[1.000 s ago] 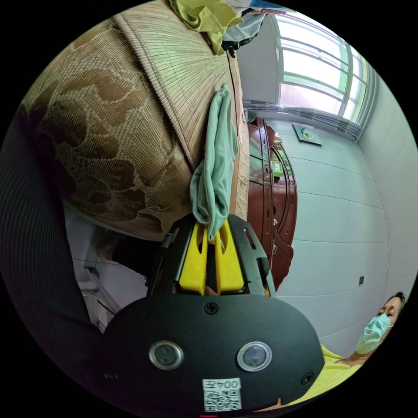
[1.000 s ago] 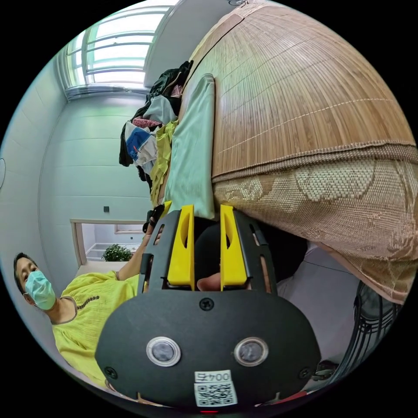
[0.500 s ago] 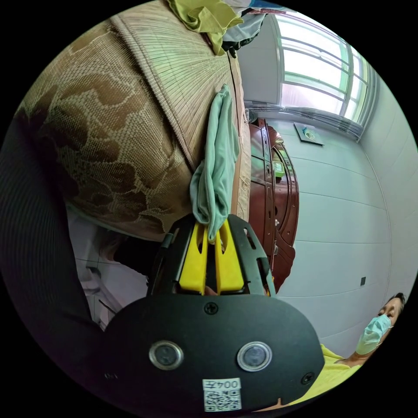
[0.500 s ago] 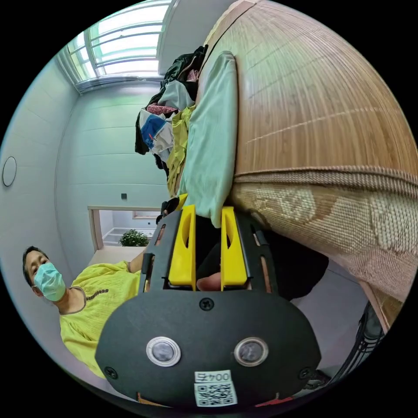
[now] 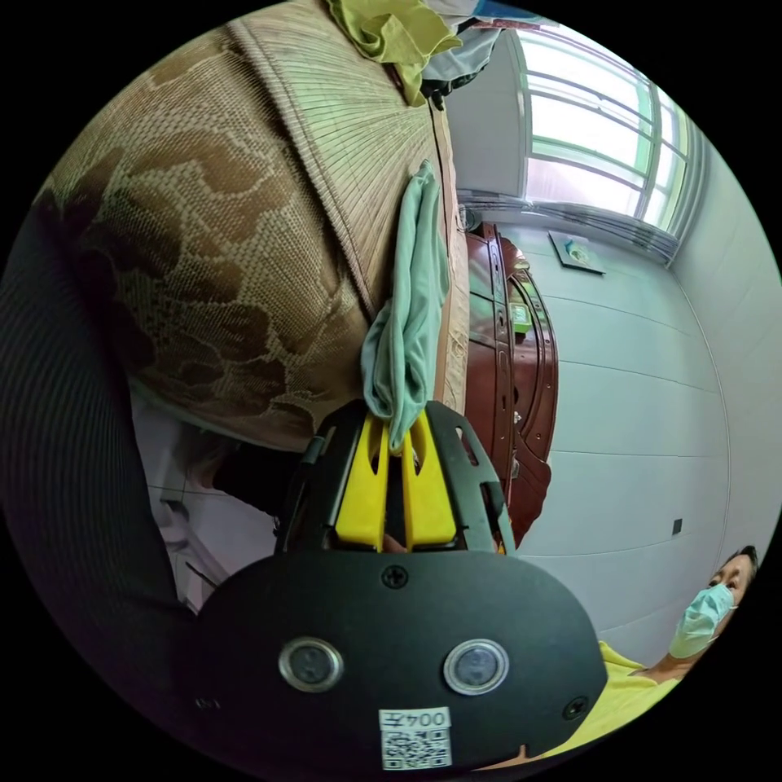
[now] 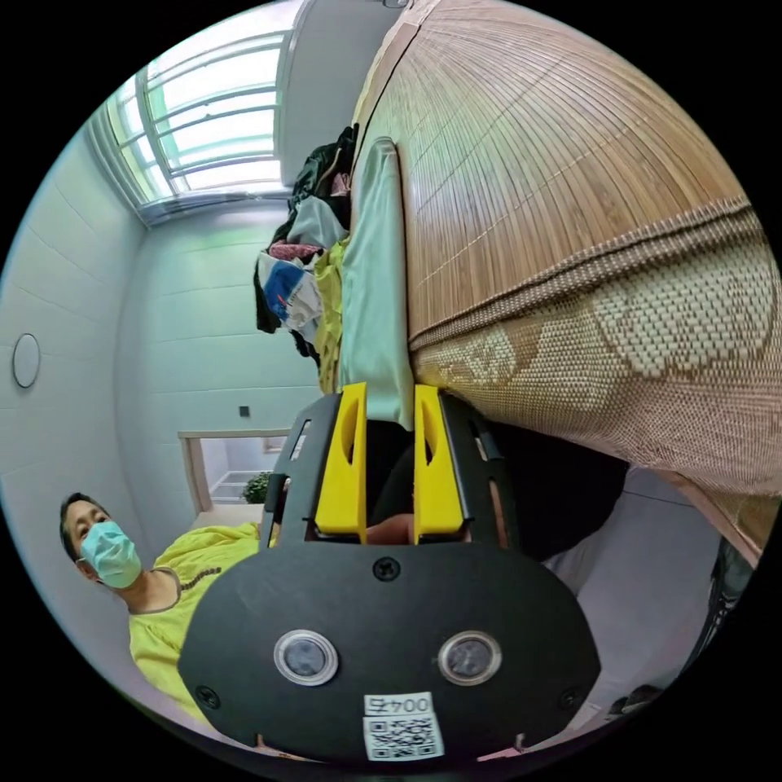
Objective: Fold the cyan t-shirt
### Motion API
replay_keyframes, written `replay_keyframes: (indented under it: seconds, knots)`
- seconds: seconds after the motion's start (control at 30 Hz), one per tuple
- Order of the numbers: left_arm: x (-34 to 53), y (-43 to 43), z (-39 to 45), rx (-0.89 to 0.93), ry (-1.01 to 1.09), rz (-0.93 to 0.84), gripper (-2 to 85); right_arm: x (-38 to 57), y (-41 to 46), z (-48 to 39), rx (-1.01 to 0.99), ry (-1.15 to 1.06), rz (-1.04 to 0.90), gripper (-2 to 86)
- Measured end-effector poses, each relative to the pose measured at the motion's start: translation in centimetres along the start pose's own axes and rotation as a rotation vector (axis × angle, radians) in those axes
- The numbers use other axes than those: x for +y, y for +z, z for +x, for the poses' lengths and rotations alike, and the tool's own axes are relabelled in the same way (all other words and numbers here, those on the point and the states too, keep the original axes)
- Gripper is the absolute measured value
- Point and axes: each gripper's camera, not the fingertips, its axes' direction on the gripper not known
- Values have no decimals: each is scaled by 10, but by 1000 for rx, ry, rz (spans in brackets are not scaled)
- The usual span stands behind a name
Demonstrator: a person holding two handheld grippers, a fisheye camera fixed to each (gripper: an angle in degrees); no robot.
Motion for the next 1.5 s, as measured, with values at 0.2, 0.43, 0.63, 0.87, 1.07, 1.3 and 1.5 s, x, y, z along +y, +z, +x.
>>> replay_keyframes:
  seconds: [0.2, 0.43, 0.63, 0.87, 1.07, 1.3, 1.5]
  knots:
    - [-18, 2, 2, -5, 27, -5, 23, -4, 49, 9, 77, 0, -78, 40]
    - [-57, -2, 9, -87, 61, -78, 24, 15, 91, -5, 305, -10, -27, 12]
    - [-63, 13, -15, -71, 29, -66, 23, 14, 110, -62, 571, -291, 261, 24]
    - [-70, 36, -36, -64, 30, -64, 22, -59, 243, -55, 819, -443, 161, 62]
    - [-75, 61, -49, -78, 43, -75, 23, -116, 337, -37, 968, -452, 133, 47]
    - [-84, 90, -58, -111, 79, -99, 24, -135, 404, 11, 1154, -466, 66, -5]
    - [-109, 111, -50, -188, 157, -132, 27, -132, 385, 40, 1057, -425, 67, -6]
